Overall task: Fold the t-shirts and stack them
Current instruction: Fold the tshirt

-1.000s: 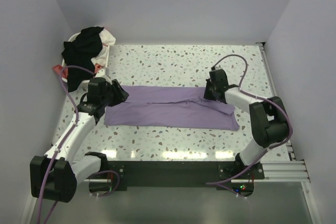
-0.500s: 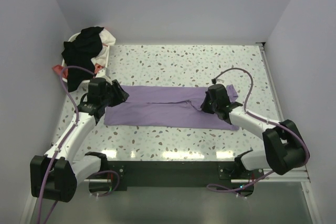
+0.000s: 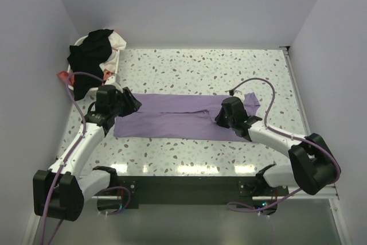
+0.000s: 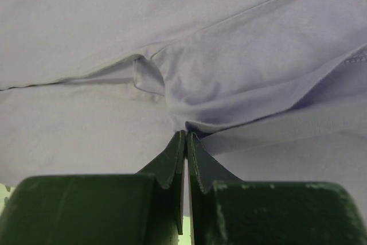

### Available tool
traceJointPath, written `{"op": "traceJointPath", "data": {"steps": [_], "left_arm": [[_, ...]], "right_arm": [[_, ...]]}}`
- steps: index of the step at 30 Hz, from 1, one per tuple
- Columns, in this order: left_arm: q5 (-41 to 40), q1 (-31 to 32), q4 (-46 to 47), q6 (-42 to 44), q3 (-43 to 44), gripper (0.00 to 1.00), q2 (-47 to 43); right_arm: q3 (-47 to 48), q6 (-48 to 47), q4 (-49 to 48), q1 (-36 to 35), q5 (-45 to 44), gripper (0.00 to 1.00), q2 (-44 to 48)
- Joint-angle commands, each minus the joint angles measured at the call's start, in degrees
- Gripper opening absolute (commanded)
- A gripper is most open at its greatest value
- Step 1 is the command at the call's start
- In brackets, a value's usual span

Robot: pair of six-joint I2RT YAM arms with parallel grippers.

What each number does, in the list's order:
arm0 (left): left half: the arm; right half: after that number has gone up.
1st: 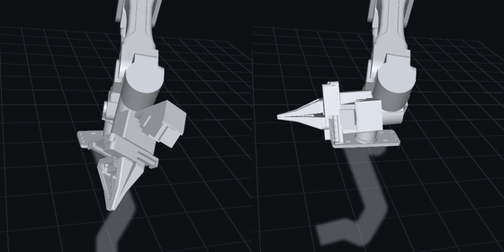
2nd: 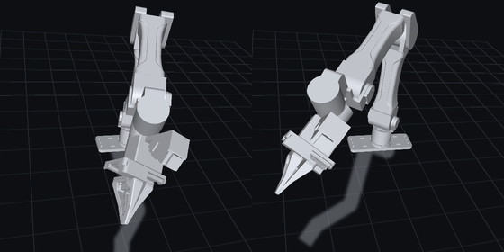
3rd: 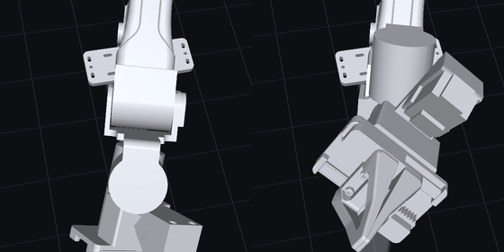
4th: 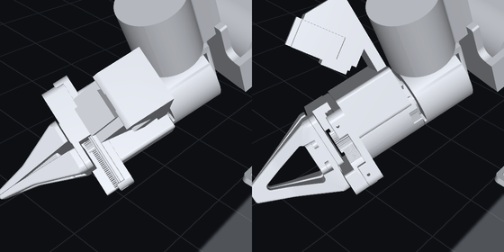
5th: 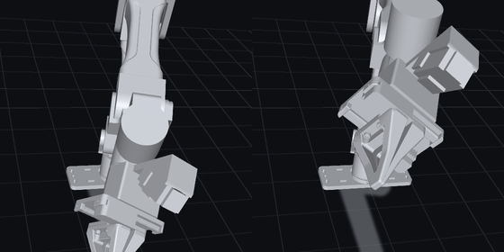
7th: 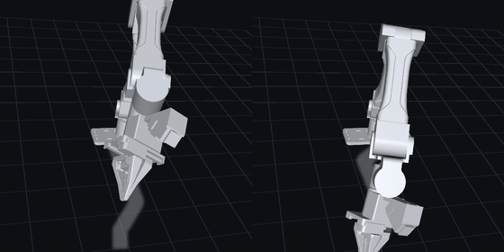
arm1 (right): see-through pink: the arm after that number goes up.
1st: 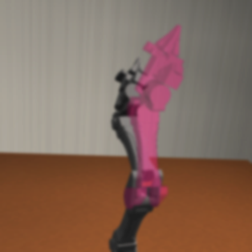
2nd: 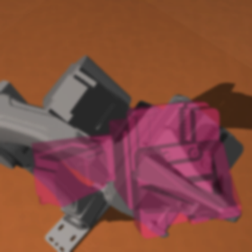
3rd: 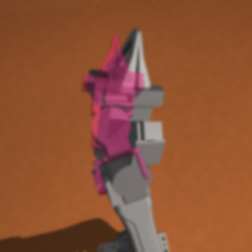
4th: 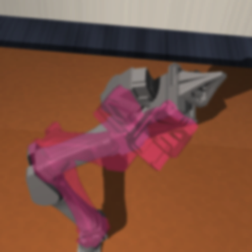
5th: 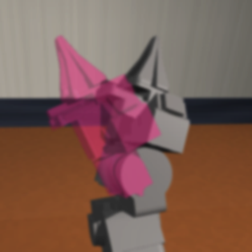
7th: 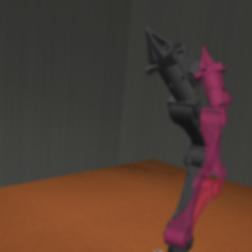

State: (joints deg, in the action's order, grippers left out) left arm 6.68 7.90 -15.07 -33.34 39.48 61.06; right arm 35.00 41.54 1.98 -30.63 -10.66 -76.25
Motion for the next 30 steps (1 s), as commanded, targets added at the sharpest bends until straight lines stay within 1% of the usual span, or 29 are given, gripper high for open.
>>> {"op": "traceJointPath", "data": {"steps": [1, 15, 18, 19, 20, 22, 23, 24, 25, 26, 27, 28, 29, 30], "left_arm": [[1.3, 0.2, 2.2, 0.8, -0.2, 0.51, -0.2], [2.3, 0.3, 2.2, 0.6, -0.5, 0.5, 0.2], [2.8, 1.2, 2.6, 0.3, -1.0, 0.51, 0.6], [2.7, 1.9, 3.1, -0.2, -1.3, 0.51, 0.7], [2.6, 2.6, 3.6, -0.6, -1.7, 0.52, 0.7], [1.4, 5.7, 5.5, -1.8, -2.5, 0.52, 1.5], [1.1, 7.1, 6.2, -2.2, -2.6, 0.52, 2.0], [0.3, 10.3, 7.2, -2.5, -2.4, 0.52, 2.7], [-1.3, 12.0, 7.5, -3.0, -1.7, 0.52, 4.3], [-2.2, 13.8, 8.0, -3.5, -1.2, 0.52, 5.3], [-3.4, 17.6, 8.6, -3.7, 0.3, 0.52, 7.3], [-5.9, 19.6, 8.9, -4.2, 1.3, 0.52, 8.5], [-6.5, 23.4, 9.5, -4.4, 2.3, 0.52, 9.7], [-8.6, 25.2, 9.7, -4.3, 4.8, 0.52, 12.6]], "right_arm": [[-0.4, 3.0, -3.0, -1.6, -3.5, 0.04, 2.0], [-1.5, 5.9, -4.3, -3.8, -3.3, 0.04, 1.5], [-0.8, 5.4, -2.8, -3.8, -3.3, 0.18, 2.3], [-0.7, 4.9, -2.2, -3.8, -3.6, 0.28, 2.9], [-0.6, 4.5, -0.7, -3.9, -3.6, 0.33, 3.9], [-0.7, 3.1, 2.3, -3.9, -4.9, 0.42, 7.8], [-0.4, 2.4, 3.9, -3.8, -5.7, 0.44, 9.2], [0.1, 1.8, 6.1, -3.7, -6.9, 0.46, 10.4], [1.4, 0.1, 8.3, -3.6, -9.4, 0.49, 12.6], [2.3, -1.0, 12.9, -3.4, -14.2, 0.5, 13.3], [3.5, -2.1, 15.1, -1.6, -15.3, 0.5, 13.5], [5.7, -4.4, 18.2, 0.4, -15.3, 0.5, 13.0], [6.7, -5.5, 19.5, 2.7, -12.8, 0.5, 12.2], [8.0, -6.6, 19.8, 8.3, -11.2, 0.5, 11.6]]}}
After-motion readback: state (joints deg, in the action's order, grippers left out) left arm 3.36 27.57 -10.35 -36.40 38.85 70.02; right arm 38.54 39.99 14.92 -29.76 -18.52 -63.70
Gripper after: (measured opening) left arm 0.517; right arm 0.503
